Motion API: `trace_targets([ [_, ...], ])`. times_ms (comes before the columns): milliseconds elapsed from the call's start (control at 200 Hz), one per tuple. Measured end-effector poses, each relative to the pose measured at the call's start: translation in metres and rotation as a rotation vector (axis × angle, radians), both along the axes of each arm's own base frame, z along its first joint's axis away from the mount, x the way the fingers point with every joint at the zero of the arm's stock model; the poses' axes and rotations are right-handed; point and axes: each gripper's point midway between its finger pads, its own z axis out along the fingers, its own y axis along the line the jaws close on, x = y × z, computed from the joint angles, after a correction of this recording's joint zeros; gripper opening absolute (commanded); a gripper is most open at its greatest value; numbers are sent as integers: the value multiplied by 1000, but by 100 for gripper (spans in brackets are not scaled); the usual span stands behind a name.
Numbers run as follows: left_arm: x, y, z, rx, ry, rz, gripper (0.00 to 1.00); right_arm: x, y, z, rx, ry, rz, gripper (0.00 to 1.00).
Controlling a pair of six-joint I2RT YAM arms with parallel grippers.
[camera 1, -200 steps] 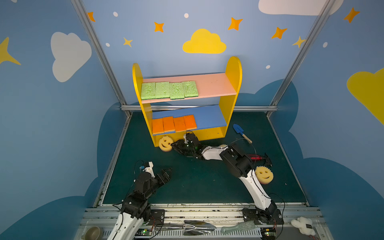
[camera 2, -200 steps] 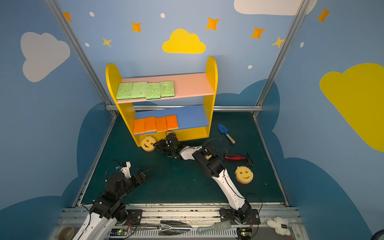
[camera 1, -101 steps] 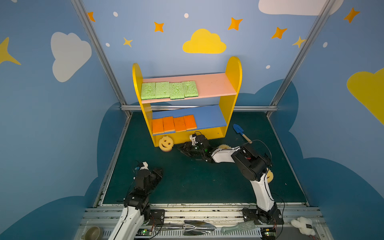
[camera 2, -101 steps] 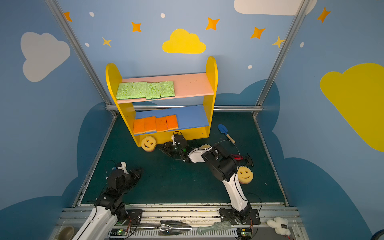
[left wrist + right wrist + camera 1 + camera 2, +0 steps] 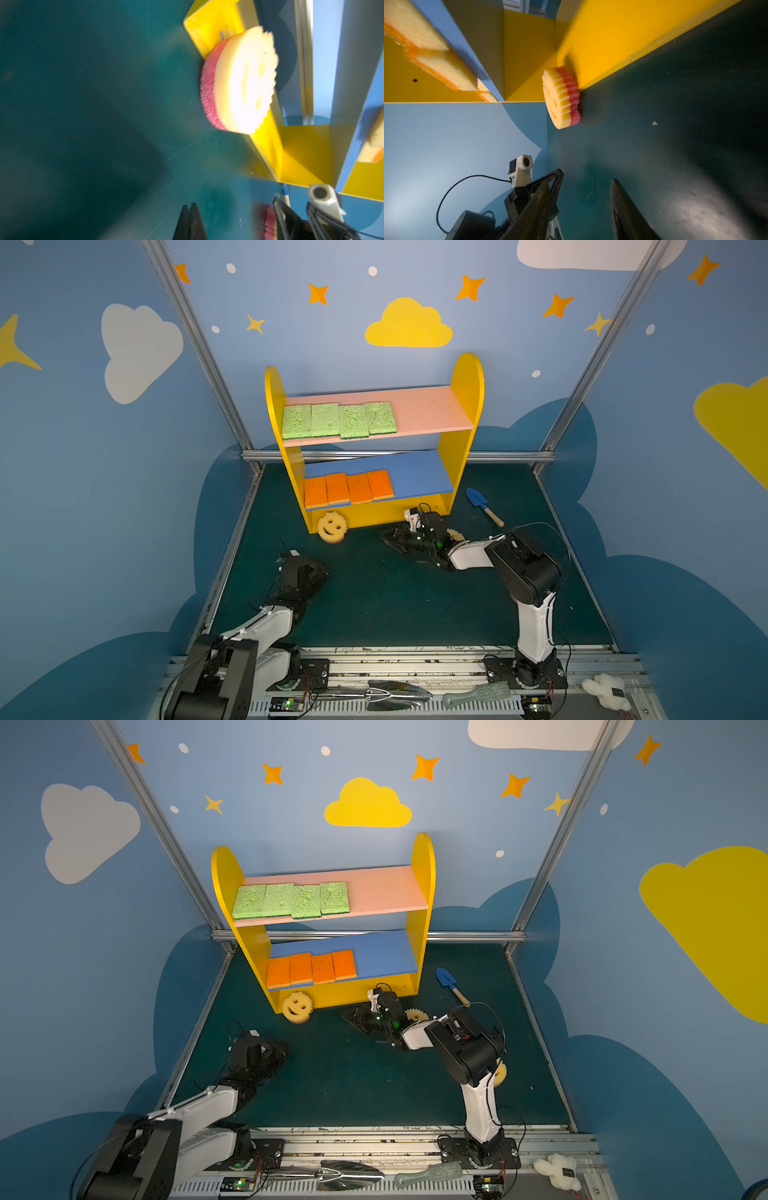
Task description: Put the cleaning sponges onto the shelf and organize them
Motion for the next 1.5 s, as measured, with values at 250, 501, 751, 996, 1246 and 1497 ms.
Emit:
trace_targets([
  [250,36,-3,10,15,-55,-10,3,5,-4,9,56,-17,-5,46],
  [501,51,-5,-14,15,-21,-20,3,12,-8,9,92,-9,-15,46],
  [751,64,2,-25,-4,-43,4,3,20,-15,11,97,-15,-34,45],
  [996,87,1,-17,-59,-144,6,3,19,-15,1,90,6,-28,45],
  [1246,100,2,-8,-108,-228,9,3,20,-16,-5,86,20,-29,44],
  [1497,108,2,-7,-106,-233,12,3,21,-18,-15,79,42,-33,44],
])
